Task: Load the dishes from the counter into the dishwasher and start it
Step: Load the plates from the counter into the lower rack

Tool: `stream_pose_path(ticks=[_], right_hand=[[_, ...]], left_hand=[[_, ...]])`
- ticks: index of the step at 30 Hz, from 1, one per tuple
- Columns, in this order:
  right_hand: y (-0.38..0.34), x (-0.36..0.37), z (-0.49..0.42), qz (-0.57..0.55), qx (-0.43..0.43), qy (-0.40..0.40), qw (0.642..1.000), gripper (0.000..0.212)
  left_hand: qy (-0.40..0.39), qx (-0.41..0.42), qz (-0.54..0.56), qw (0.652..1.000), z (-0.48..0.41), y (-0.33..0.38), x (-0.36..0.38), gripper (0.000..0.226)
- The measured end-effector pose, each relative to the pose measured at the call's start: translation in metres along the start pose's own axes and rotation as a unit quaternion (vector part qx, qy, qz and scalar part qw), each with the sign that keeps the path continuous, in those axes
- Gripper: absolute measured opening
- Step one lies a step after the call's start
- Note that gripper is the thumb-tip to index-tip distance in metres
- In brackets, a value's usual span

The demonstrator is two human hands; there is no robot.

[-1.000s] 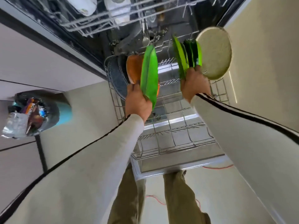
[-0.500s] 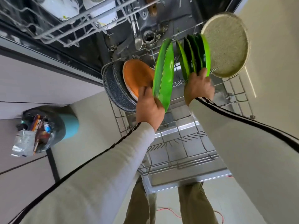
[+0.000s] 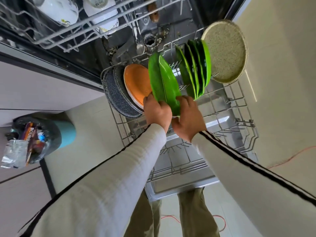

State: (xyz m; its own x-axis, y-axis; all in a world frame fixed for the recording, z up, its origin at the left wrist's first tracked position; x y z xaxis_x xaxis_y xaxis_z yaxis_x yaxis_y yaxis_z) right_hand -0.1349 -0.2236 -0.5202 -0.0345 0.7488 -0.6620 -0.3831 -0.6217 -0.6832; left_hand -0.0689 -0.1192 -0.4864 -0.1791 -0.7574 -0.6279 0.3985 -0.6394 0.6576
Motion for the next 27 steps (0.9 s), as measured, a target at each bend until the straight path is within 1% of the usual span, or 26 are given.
stream_pose_path(ticks=[1,2,3,4,5,7,8,9,10,11,12,13,14,15,16,17,18,19,20,21,23,25,27], right_hand=[[0.005,0.0,0.003,-0.074,0.053,0.019,0.996,0.067],[0.006,-0.006,0.006,-0.171,0.128,0.059,0.975,0.067],[0.011,-0.008,0.006,-0.246,0.199,0.089,0.944,0.067],[0.011,-0.012,0.006,-0.289,0.252,0.104,0.918,0.067],[0.014,-0.014,0.004,-0.288,0.284,0.111,0.908,0.07],[0.015,-0.019,0.005,-0.269,0.32,0.109,0.902,0.075],[0.018,-0.018,0.007,-0.296,0.344,0.098,0.886,0.071],[0.019,-0.016,0.008,-0.361,0.37,0.088,0.851,0.057],[0.019,-0.012,0.012,-0.425,0.399,0.058,0.81,0.039],[0.016,-0.009,0.016,-0.482,0.414,0.026,0.771,0.025],[0.013,-0.007,0.017,-0.496,0.412,0.002,0.764,0.02],[0.008,-0.008,0.017,-0.515,0.405,0.004,0.755,0.019],[0.005,-0.012,0.014,-0.513,0.391,0.012,0.764,0.019],[0.004,-0.015,0.006,-0.505,0.374,0.036,0.777,0.018],[0.002,-0.023,-0.001,-0.465,0.346,0.062,0.813,0.018],[0.0,-0.03,-0.01,-0.408,0.311,0.081,0.855,0.023],[-0.003,-0.037,-0.019,-0.315,0.277,0.087,0.904,0.031],[-0.006,-0.042,-0.026,-0.209,0.245,0.09,0.942,0.037],[-0.01,-0.048,-0.029,-0.109,0.225,0.092,0.964,0.036],[-0.013,-0.052,-0.032,-0.029,0.207,0.1,0.973,0.032],[-0.014,-0.054,-0.038,0.055,0.197,0.108,0.973,0.029],[-0.015,-0.052,-0.045,0.106,0.203,0.114,0.967,0.027],[-0.015,-0.045,-0.054,0.134,0.202,0.11,0.964,0.028]], left_hand=[[-0.008,-0.02,0.018,1.0,0.0,-0.002,0.0,0.032],[-0.017,-0.035,0.037,0.999,0.0,-0.005,0.0,0.026],[-0.02,-0.05,0.052,0.997,-0.002,-0.011,0.0,0.023],[-0.02,-0.067,0.063,0.996,-0.002,-0.018,0.0,0.021],[-0.017,-0.088,0.08,0.993,-0.001,-0.025,-0.001,0.019],[-0.019,-0.132,0.141,0.981,0.006,-0.033,0.0,0.014],[-0.025,-0.152,0.177,0.972,0.009,-0.035,0.002,0.015],[-0.032,-0.17,0.207,0.963,0.011,-0.039,0.005,0.018],[-0.039,-0.181,0.223,0.957,0.012,-0.041,0.006,0.019],[-0.046,-0.177,0.227,0.957,0.012,-0.039,0.006,0.018],[-0.054,-0.164,0.219,0.96,0.011,-0.037,0.005,0.015],[-0.063,-0.149,0.208,0.965,0.008,-0.035,0.005,0.011],[-0.074,-0.132,0.191,0.97,0.006,-0.031,0.004,0.01],[-0.089,-0.111,0.156,0.977,0.003,-0.027,0.003,0.014],[-0.1,-0.081,0.101,0.987,0.0,-0.023,0.002,0.027],[-0.101,-0.04,0.032,0.994,-0.005,-0.02,-0.001,0.043],[-0.095,0.016,-0.045,0.994,-0.01,-0.016,-0.006,0.055],[-0.089,0.084,-0.118,0.985,-0.015,-0.014,-0.01,0.06],[-0.083,0.155,-0.19,0.966,-0.018,-0.009,-0.015,0.061],[-0.076,0.221,-0.252,0.939,-0.021,-0.006,-0.019,0.061],[-0.066,0.303,-0.338,0.889,-0.026,-0.003,-0.027,0.06],[-0.06,0.329,-0.369,0.867,-0.03,-0.002,-0.033,0.058],[-0.065,0.343,-0.374,0.859,-0.03,-0.004,-0.037,0.055]])
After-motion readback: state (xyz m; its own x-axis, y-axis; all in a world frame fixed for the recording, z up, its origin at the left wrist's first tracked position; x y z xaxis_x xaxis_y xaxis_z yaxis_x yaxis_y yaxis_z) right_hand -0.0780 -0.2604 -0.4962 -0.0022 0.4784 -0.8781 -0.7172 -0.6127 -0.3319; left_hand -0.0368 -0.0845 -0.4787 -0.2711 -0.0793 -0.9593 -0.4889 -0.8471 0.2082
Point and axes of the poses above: each hand's wrist, its own z-axis away from the middle knuckle, its own x-axis out of the palm, y = z × x, the point moved 5 cm from there along -z, towards the middle knuckle, and after that the axes turned 7 degrees about -z, right-handed, at the moved point
